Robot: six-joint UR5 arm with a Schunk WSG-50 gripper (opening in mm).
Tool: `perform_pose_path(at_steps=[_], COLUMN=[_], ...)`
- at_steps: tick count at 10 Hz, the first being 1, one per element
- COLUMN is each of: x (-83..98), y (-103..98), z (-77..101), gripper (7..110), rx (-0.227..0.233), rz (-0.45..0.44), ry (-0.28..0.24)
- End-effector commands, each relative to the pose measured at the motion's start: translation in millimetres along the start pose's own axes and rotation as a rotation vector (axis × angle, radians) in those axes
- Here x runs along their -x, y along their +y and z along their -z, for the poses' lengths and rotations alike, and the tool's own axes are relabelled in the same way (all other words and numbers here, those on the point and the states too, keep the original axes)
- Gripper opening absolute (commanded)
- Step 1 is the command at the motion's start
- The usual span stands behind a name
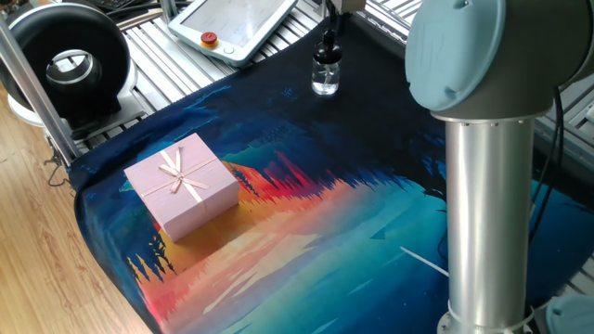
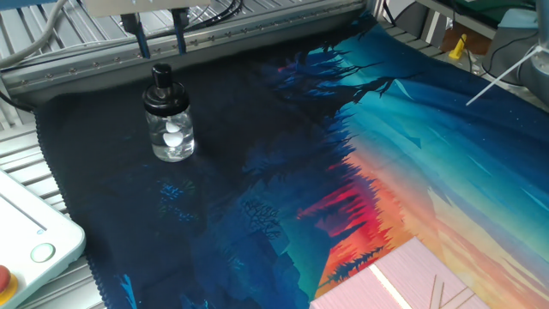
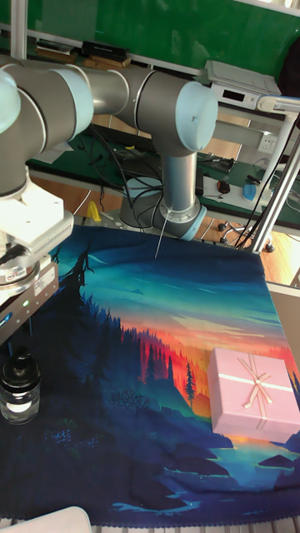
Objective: Screw the lid onto the jar
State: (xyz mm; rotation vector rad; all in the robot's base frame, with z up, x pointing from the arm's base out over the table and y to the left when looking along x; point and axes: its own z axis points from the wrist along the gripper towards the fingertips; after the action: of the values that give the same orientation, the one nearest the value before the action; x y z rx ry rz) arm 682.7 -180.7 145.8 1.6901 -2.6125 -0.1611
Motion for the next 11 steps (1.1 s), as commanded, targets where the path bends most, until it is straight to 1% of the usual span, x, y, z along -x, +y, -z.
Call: perform_pose_path(at_steps=[1,2,3,5,6,9,11], x=[10.3,9.8,12.3,17.2,20.8,19.4,19.2], y=[-11.4,-15.4,-17.7,-22.0,-22.0,-21.0,-18.7], z=[-7.2,-9.7,-13.6,-20.9,-24.6,-24.8,-23.4], gripper=[44,44,44,44,44,44,44], rx=[-0.016,-0.023,-0.023,-0.038,-0.039,-0.04,-0.037], rz=[0.022,0.026,0.036,0.035,0.037,0.037,0.011], ry=[-0.026,-0.021,-0.027,-0.029,-0.034,-0.028,-0.029])
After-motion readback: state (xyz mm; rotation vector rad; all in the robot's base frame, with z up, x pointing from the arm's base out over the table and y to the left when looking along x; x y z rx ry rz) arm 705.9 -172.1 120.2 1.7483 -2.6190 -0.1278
